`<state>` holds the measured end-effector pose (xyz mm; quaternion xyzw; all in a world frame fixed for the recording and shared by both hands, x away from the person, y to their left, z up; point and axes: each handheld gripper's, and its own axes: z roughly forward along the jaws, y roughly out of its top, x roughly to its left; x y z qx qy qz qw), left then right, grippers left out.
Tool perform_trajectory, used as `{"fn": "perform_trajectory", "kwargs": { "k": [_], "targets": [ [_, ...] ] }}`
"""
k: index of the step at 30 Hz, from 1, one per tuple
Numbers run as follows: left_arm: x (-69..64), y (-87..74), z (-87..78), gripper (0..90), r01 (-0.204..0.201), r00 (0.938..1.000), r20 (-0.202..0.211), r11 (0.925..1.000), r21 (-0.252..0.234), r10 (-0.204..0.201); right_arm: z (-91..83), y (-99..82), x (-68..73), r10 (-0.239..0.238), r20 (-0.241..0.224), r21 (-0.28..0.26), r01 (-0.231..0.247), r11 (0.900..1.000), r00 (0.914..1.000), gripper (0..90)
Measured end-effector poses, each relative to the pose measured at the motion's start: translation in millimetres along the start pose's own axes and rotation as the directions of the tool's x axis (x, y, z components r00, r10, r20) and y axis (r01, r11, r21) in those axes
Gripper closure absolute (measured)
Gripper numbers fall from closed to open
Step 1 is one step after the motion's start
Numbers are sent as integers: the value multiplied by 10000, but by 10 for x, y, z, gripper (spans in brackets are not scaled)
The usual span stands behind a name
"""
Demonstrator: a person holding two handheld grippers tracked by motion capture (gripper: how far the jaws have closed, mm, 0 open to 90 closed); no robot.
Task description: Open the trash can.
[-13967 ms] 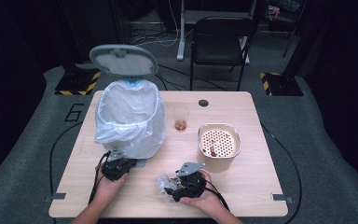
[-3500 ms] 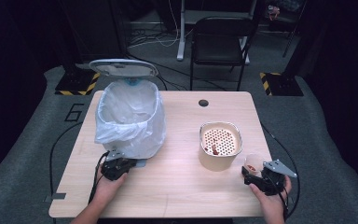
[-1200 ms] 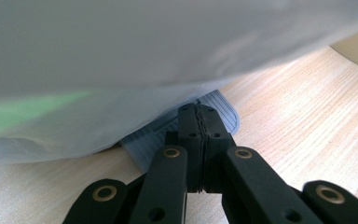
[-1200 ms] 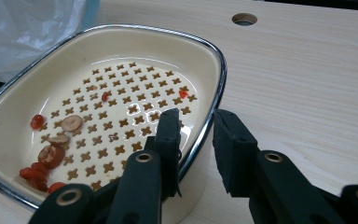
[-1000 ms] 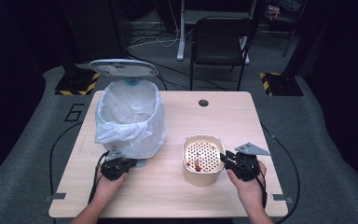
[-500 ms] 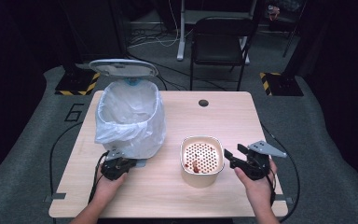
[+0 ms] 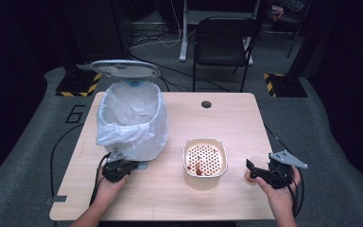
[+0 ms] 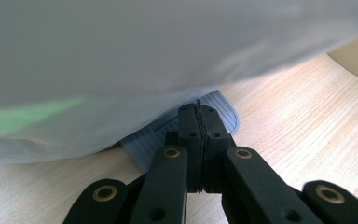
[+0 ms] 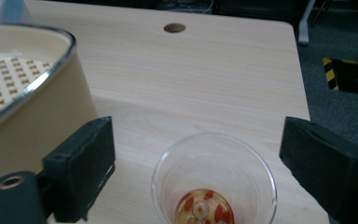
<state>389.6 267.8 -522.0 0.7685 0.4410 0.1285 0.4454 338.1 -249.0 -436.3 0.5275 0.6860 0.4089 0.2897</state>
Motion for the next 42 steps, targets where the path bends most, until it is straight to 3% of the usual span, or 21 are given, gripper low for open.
{"fn": "perform_trajectory", "kwargs": {
  "k": [11, 17, 27, 42],
  "targets": [
    [1, -2, 2, 892, 25, 10000, 11, 10000, -36, -25, 217, -287, -70, -169, 141, 714, 159, 9973, 9998, 75],
    [-2, -2, -1, 892, 40, 10000, -20, 10000, -1, -40, 334, -397, -87, -425, 313, 981, 392, 9944, 9986, 250],
    [4, -7, 1, 893, 67, 10000, 45, 10000, -65, -66, 328, -427, -96, -282, 14, 730, 280, 9969, 9996, 328],
    [22, 2, 0, 893, 169, 9997, 177, 9999, 1, -169, 327, -439, -125, -261, -105, 601, 267, 9978, 9996, 340]
  ]
}}
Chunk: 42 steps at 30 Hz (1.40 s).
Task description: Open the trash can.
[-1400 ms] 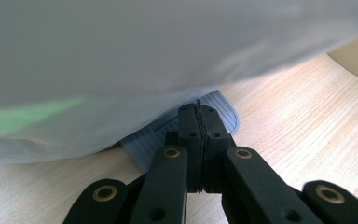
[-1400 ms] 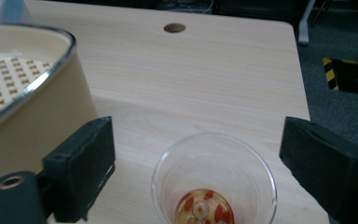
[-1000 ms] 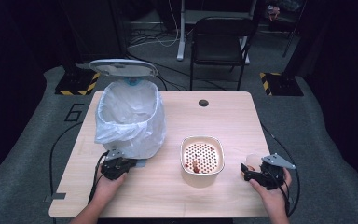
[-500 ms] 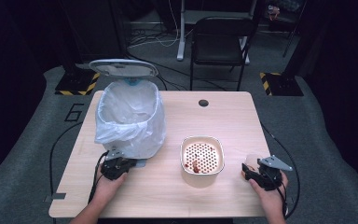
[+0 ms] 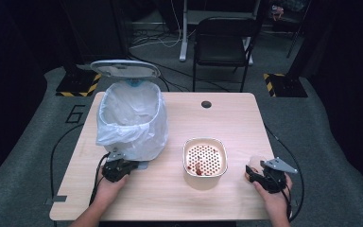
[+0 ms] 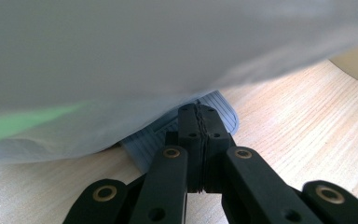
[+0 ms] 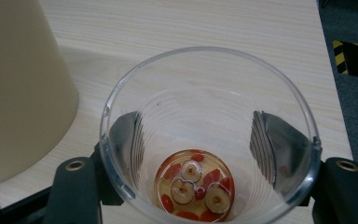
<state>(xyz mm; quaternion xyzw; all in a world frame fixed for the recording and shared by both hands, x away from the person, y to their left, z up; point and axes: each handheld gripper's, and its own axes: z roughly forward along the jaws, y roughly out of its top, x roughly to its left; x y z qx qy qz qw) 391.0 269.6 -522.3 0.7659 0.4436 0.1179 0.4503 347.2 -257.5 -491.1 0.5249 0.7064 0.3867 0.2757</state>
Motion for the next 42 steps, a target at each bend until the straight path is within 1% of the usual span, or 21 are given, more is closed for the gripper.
{"fn": "perform_trajectory", "kwargs": {
  "k": [2, 4, 5, 12, 13, 16, 19, 21, 23, 24, 25, 27, 28, 29, 32, 33, 35, 38, 40, 41, 42],
  "targets": [
    [-4, -7, 0, 893, -21, 10000, -27, 10000, -48, 21, -7, -5, -14, 91, 31, -17, -91, 10000, 10000, 346],
    [-7, -7, 1, 892, -69, 10000, -51, 10000, -61, 69, 4, -3, -20, 27, 35, -89, -27, 10000, 10000, 351],
    [-14, -8, 1, 891, -131, 9999, -89, 9999, -60, 130, 7, 7, -18, 26, -15, -6, -26, 10000, 10000, 354],
    [-14, -12, -2, 892, -102, 9999, -76, 9999, -69, 102, 9, 19, -14, 53, -15, 48, -53, 10000, 10000, 371],
    [-13, -13, -1, 892, -70, 10000, -65, 9999, -86, 69, -4, 25, -11, 13, -13, 11, -13, 10000, 10000, 375],
    [-12, -15, -1, 891, -47, 10000, -68, 9999, -113, 46, -39, 44, -11, 96, -66, -107, -97, 9999, 9999, 379],
    [-12, -14, -1, 892, -8, 10000, -16, 10000, -95, 8, -61, 82, -9, 23, -163, -208, -26, 9998, 9999, 381],
    [-10, -14, 1, 892, 3, 10000, -31, 9999, -118, -3, -78, 115, 9, -154, -130, -203, 151, 9997, 9998, 381],
    [-11, -12, -1, 892, -39, 10000, -46, 10000, -83, 39, -104, 162, 32, -311, -246, -243, 305, 9992, 9992, 383],
    [-11, -12, -1, 892, -39, 10000, -46, 10000, -83, 39, -104, 162, 32, -311, -246, -243, 305, 9992, 9992, 383],
    [-11, -11, 0, 892, -42, 10000, -48, 10000, -81, 42, -153, 228, 74, -610, -212, -337, 602, 9976, 9979, 384],
    [-12, -10, 0, 892, -62, 10000, -49, 10000, -71, 62, -201, 307, 111, -823, -347, -399, 809, 9959, 9960, 388],
    [-12, -10, 0, 892, -62, 10000, -49, 10000, -71, 62, -201, 307, 111, -823, -347, -399, 809, 9959, 9960, 388],
    [-12, -10, -1, 892, -47, 10000, -48, 10000, -59, 47, -255, 411, 154, -1204, -342, -493, 1186, 9917, 9921, 393],
    [-8, -5, 0, 891, -45, 10000, -18, 10000, -32, 45, -331, 567, 222, -1631, -400, -709, 1600, 9846, 9858, 396],
    [-6, 0, -3, 891, -40, 10000, -24, 10000, 38, 40, -348, 622, 247, -1815, -427, -753, 1780, 9811, 9825, 397],
    [-3, 1, -3, 892, -44, 10000, 0, 10000, 32, 44, -368, 725, 298, -2155, -458, -844, 2112, 9738, 9754, 398],
    [-6, 1, -3, 892, -63, 10000, -36, 10000, 55, 63, -363, 822, 341, -2289, -515, -881, 2239, 9706, 9721, 400],
    [-6, 0, -3, 892, -90, 10000, -32, 10000, 40, 91, -354, 874, 370, -2207, -595, -993, 2142, 9717, 9735, 401],
    [-8, 0, -3, 891, -103, 9999, -51, 9999, 43, 103, -351, 899, 378, -2341, -596, -1100, 2267, 9677, 9704, 401],
    [-12, -2, 0, 891, -105, 9999, -68, 9999, 9, 105, -344, 910, 384, -2371, -605, -1181, 2289, 9663, 9696, 402]
  ]
}}
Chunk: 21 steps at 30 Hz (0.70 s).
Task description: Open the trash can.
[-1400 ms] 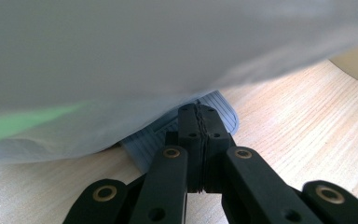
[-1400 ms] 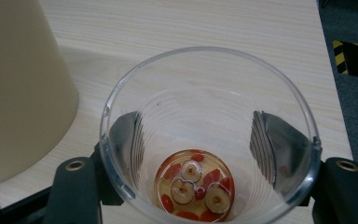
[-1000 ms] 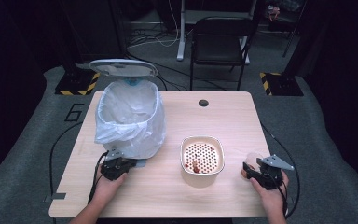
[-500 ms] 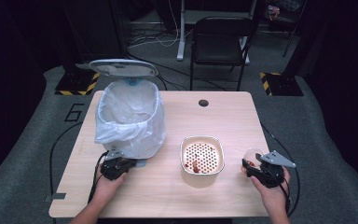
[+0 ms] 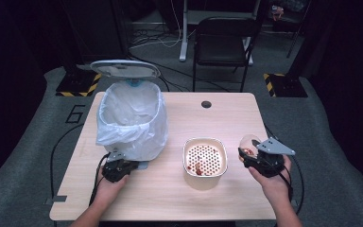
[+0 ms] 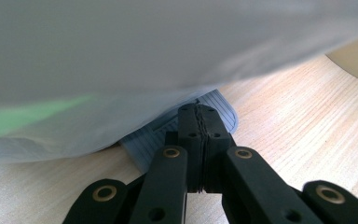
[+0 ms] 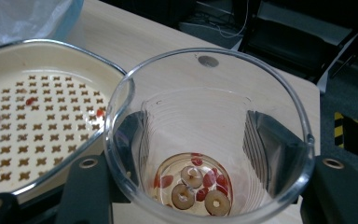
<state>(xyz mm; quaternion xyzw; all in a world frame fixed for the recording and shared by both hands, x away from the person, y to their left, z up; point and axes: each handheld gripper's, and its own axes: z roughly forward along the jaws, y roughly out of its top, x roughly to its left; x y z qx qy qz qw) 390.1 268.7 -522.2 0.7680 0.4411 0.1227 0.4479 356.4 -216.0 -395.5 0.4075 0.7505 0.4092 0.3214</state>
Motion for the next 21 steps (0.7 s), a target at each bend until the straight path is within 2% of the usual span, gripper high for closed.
{"fn": "perform_trajectory", "kwargs": {
  "k": [2, 6, 10, 11, 16, 17, 20, 21],
  "targets": [
    [-3, 1, -3, 891, -4, 10000, -30, 10000, 42, 5, 12, 13, 3, 22, -1, -22, -22, 10000, 10000, 402],
    [-5, -1, 0, 891, 33, 10000, -42, 10000, 3, -33, 63, 74, -4, 274, -163, -405, -281, 9988, 9995, 412],
    [-4, 0, -2, 891, 3, 10000, -36, 10000, 16, -3, 116, 140, 16, 269, -371, -457, -286, 9985, 9989, 420],
    [-4, 1, -2, 892, 17, 10000, -40, 10000, 34, -16, 136, 159, 24, 390, -452, -464, -411, 9981, 9982, 421],
    [-2, 2, -3, 892, 21, 10000, -37, 10000, 47, -21, 202, 204, 15, 84, -583, -455, -110, 9989, 9983, 424],
    [-1, 0, 0, 892, 32, 10000, -18, 10000, 1, -32, 266, 237, -13, -154, -756, -439, 121, 9990, 9970, 426],
    [-2, 2, -3, 892, 25, 10000, -41, 10000, 45, -25, 329, 268, -38, -242, -867, -404, 207, 9990, 9959, 425],
    [1, 2, -3, 892, 31, 10000, -14, 10000, 33, -30, 426, 314, -89, -443, -1150, -365, 403, 9985, 9924, 426]
  ]
}}
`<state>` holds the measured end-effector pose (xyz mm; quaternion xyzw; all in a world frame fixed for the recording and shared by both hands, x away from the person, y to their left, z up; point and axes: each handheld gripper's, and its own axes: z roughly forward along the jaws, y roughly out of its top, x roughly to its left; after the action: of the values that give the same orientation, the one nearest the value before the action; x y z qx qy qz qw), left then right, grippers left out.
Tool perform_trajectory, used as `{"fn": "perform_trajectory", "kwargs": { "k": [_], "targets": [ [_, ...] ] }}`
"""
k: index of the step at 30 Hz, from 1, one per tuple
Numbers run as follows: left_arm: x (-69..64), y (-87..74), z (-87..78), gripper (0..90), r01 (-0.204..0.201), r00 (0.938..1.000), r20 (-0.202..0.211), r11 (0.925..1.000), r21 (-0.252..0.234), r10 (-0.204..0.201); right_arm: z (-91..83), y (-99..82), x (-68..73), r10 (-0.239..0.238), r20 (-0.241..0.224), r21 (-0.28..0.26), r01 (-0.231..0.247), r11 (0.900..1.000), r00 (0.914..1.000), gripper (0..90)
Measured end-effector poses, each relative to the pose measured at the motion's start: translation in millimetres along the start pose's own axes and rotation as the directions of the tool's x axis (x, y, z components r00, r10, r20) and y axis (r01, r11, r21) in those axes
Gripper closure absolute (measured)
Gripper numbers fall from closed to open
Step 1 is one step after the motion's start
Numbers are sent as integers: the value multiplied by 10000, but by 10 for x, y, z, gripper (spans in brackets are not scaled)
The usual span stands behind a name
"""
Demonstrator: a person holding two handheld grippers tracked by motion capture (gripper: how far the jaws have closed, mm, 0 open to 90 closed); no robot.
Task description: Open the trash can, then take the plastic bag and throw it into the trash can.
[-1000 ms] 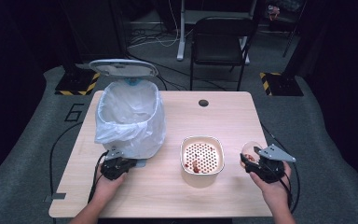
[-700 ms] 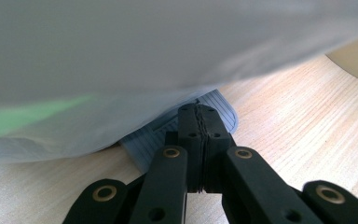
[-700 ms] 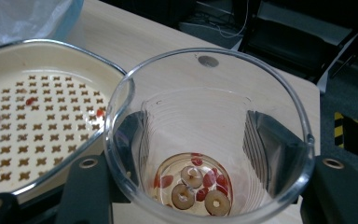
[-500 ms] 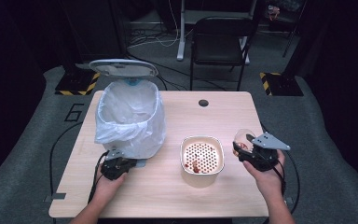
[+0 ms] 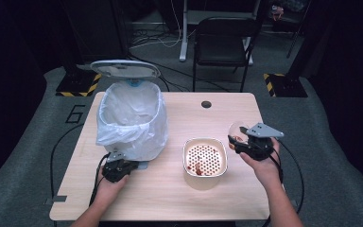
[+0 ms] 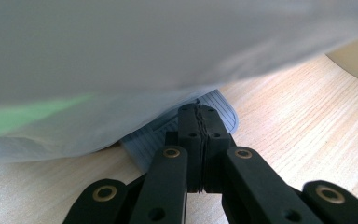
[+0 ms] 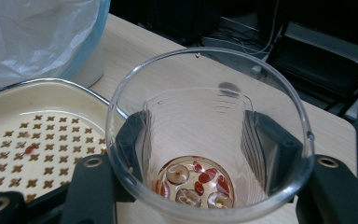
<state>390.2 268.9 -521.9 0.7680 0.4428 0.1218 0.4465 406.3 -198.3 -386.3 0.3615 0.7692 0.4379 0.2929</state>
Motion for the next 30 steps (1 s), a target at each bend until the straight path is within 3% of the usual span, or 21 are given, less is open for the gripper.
{"fn": "perform_trajectory", "kwargs": {
  "k": [7, 8, 15, 16, 22, 23, 24, 25, 27, 30],
  "targets": [
    [0, 0, 0, 892, -7, 10000, -3, 10000, -4, 7, 240, 120, -115, -718, -575, 7, 720, 9974, 9958, 425],
    [-2, -2, 3, 892, 14, 10000, -5, 10000, -41, -14, 289, 155, -113, -1116, -670, -24, 1117, 9937, 9915, 425],
    [-2, -3, 3, 892, 23, 10000, -2, 10000, -49, -23, 364, 252, 13, -2113, -672, -54, 2114, 9774, 9751, 425],
    [-2, -3, 3, 892, 20, 10000, -2, 10000, -48, -20, 369, 280, 57, -2670, -649, -114, 2668, 9637, 9615, 425],
    [-2, -3, 3, 892, 18, 10000, -2, 10000, -50, -18, 343, 320, 155, -3430, -599, -357, 3414, 9392, 9374, 425],
    [-2, -3, 3, 893, 18, 10000, -2, 10000, -50, -18, 343, 320, 155, -3430, -599, -357, 3414, 9392, 9374, 425],
    [-1, -4, 2, 892, 22, 10000, 9, 10000, -47, -22, 336, 319, 200, -3869, -501, -275, 3859, 9221, 9208, 426],
    [-2, -4, 3, 892, 33, 10000, 9, 10000, -57, -33, 331, 319, 215, -4012, -484, -253, 4004, 9160, 9147, 425],
    [-1, -3, 3, 892, 18, 10000, 5, 10000, -49, -18, 321, 321, 248, -4212, -454, -283, 4203, 9070, 9059, 426],
    [-1, -2, 3, 892, 32, 10000, 7, 10000, -43, -32, 314, 325, 273, -4292, -470, -265, 4284, 9032, 9020, 426]
  ]
}}
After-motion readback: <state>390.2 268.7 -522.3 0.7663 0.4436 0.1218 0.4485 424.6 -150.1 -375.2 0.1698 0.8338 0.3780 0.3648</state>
